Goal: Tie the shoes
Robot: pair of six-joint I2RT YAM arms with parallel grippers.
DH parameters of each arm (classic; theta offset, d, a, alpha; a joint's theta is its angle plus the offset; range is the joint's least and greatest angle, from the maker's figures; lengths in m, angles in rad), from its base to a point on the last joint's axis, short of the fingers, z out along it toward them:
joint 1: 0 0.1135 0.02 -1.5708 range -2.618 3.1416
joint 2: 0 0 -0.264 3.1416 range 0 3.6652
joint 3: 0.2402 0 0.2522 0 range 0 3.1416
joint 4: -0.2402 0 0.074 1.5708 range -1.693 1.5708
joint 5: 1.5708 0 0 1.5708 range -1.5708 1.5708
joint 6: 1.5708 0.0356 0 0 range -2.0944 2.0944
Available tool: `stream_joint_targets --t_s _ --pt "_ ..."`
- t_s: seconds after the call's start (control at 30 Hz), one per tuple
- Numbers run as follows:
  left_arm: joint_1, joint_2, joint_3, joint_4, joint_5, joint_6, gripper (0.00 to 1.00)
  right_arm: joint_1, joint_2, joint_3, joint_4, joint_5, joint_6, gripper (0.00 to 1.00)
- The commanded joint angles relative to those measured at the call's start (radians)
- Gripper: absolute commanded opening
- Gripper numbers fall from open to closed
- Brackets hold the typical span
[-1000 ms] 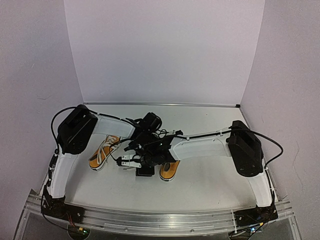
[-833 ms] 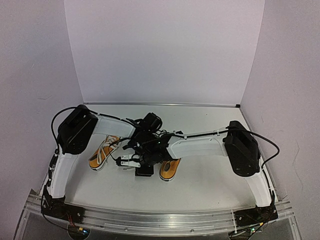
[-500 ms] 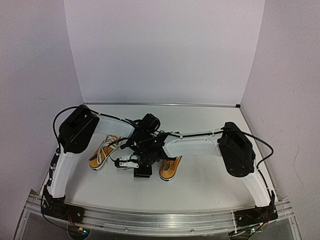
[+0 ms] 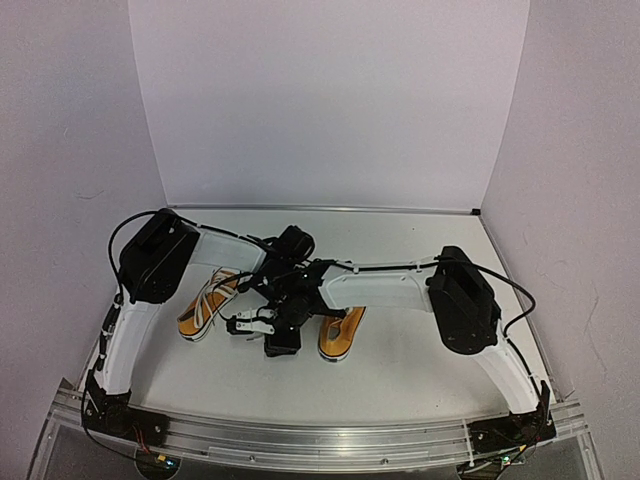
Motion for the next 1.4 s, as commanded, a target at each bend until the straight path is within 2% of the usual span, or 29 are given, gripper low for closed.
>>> stream_joint_targets --t_s 0.0,0.1,0.33,0.53,0.8,0.87,1.1,1.37 --pt "-0.043 0.036 0.037 -0.038 -0.202 0.034 0.00 -0.026 0.114 0.040 -0.062 -0.026 0.014 0.58" --pt "-0.043 0.038 0.038 -0.045 -0.206 0.040 0.00 -0.026 0.124 0.048 -0.084 -0.033 0.021 0.52" --pt "-0.043 0.038 0.039 -0.041 -0.209 0.041 0.00 -0.015 0.086 -0.014 -0.104 -0.032 0.026 0.34" --pt "-0.043 0.035 0.039 -0.039 -0.209 0.036 0.00 0.003 0.046 -0.040 -0.151 0.009 0.049 0.26" --pt "-0.043 0.038 0.041 -0.033 -0.206 0.030 0.00 0.014 -0.077 -0.161 -0.176 0.053 0.091 0.21" --pt "-0.043 0.038 0.042 -0.033 -0.205 0.028 0.00 0.023 -0.110 -0.170 -0.175 0.076 0.093 0.22" --pt "-0.045 0.037 0.043 -0.031 -0.202 0.024 0.00 0.068 -0.128 -0.135 -0.141 0.117 0.073 0.49" --pt "-0.046 0.041 0.041 -0.030 -0.200 0.023 0.00 0.083 -0.077 -0.088 -0.109 0.148 0.048 0.52"
